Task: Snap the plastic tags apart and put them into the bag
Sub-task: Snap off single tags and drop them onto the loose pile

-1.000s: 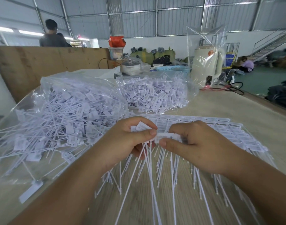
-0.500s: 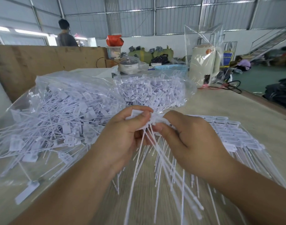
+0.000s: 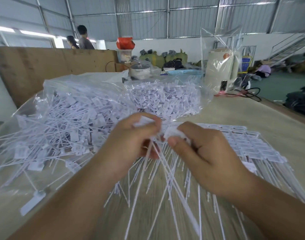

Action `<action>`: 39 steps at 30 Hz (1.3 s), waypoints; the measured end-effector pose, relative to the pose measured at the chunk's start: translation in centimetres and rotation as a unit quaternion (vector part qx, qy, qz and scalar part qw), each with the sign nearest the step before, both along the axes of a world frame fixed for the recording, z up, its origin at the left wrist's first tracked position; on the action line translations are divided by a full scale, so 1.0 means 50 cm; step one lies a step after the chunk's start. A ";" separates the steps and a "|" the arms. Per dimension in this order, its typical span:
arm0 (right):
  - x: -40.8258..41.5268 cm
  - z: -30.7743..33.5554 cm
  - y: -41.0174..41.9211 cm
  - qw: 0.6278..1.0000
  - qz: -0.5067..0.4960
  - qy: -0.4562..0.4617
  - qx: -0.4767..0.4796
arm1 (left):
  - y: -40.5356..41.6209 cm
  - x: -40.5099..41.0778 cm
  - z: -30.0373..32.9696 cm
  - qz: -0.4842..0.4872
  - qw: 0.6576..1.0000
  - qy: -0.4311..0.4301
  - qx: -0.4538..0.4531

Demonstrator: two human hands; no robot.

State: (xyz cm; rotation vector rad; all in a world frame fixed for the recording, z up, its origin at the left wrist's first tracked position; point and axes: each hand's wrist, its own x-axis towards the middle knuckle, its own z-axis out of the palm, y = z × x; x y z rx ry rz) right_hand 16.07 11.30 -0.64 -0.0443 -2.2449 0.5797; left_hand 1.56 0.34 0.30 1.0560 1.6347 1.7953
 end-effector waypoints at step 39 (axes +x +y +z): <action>-0.011 0.009 0.013 0.989 -0.141 -0.038 -0.013 | 0.021 0.035 -0.007 0.025 0.991 -0.083 0.106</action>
